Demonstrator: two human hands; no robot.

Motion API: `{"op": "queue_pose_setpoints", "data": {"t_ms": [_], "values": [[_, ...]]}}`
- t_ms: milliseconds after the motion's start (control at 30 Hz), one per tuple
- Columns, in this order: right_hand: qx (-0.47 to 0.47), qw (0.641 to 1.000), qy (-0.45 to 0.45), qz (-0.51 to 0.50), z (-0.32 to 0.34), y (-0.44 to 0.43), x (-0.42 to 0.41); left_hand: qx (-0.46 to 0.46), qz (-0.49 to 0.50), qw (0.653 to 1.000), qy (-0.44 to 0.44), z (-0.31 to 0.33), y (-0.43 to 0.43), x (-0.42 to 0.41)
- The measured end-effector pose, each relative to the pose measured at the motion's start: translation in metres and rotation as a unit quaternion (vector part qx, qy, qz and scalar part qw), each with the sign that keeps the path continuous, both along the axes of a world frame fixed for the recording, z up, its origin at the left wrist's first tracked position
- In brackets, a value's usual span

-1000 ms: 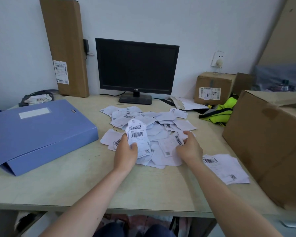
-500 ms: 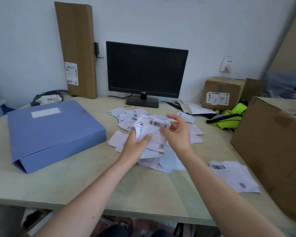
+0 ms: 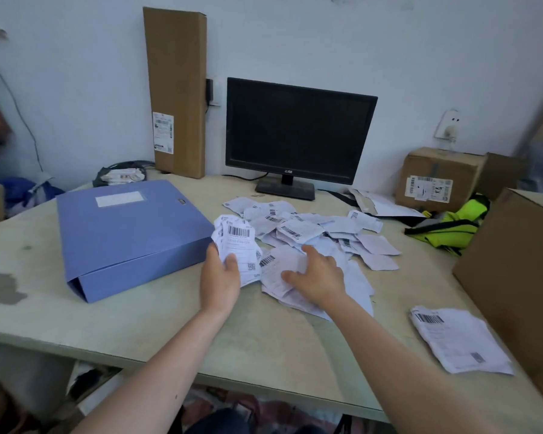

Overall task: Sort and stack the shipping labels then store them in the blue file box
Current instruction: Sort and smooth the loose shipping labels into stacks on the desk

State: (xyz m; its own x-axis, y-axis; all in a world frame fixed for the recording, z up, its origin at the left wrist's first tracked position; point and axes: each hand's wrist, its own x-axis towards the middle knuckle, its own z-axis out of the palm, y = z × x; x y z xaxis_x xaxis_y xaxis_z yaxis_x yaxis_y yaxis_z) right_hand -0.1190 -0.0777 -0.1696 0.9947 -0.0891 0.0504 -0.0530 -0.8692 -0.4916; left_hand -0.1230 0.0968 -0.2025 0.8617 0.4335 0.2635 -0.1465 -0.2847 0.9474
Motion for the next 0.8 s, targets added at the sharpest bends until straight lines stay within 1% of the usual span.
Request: {"op": "queue_pose_setpoints", "data": {"t_ms": [33, 100, 200, 267, 333, 400, 533, 633, 700, 800], "values": [[-0.031, 0.999, 0.01, 0.0, -0.002, 0.002, 0.0, 0.006, 0.001, 1.0, -0.003, -0.001, 0.0, -0.001], [-0.058, 0.998, 0.019, 0.0, -0.004, 0.004, 0.001, 0.008, 0.001, 1.0, -0.011, -0.002, -0.001, -0.002], [-0.032, 0.999, -0.016, -0.006, -0.007, 0.005, 0.003, -0.015, 0.014, 1.0, -0.022, 0.0, -0.001, -0.003], [0.017, 0.997, -0.069, -0.008, -0.008, 0.004, 0.005, -0.036, 0.024, 0.998, -0.034, 0.0, -0.001, -0.003], [0.126, 0.987, -0.099, -0.017, -0.004, 0.003, 0.004, -0.053, 0.022, 0.997, -0.042, 0.001, 0.0, -0.004], [0.23, 0.966, -0.116, -0.032, 0.0, 0.0, 0.007, -0.061, 0.018, 0.997, -0.046, 0.001, 0.0, -0.004], [0.366, 0.92, -0.12, -0.071, 0.008, -0.011, 0.008, -0.05, 0.011, 0.997, -0.061, 0.006, -0.003, -0.008], [0.407, 0.9, -0.121, -0.098, 0.011, -0.023, 0.001, -0.046, -0.005, 0.996, -0.072, 0.008, -0.007, -0.011], [0.408, 0.895, -0.136, -0.118, 0.014, -0.033, -0.005, -0.064, -0.023, 0.995, -0.076, 0.011, -0.016, -0.012], [0.395, 0.892, -0.163, -0.149, 0.021, -0.057, -0.018, -0.085, -0.065, 0.992, -0.059, 0.018, -0.048, -0.015]]}}
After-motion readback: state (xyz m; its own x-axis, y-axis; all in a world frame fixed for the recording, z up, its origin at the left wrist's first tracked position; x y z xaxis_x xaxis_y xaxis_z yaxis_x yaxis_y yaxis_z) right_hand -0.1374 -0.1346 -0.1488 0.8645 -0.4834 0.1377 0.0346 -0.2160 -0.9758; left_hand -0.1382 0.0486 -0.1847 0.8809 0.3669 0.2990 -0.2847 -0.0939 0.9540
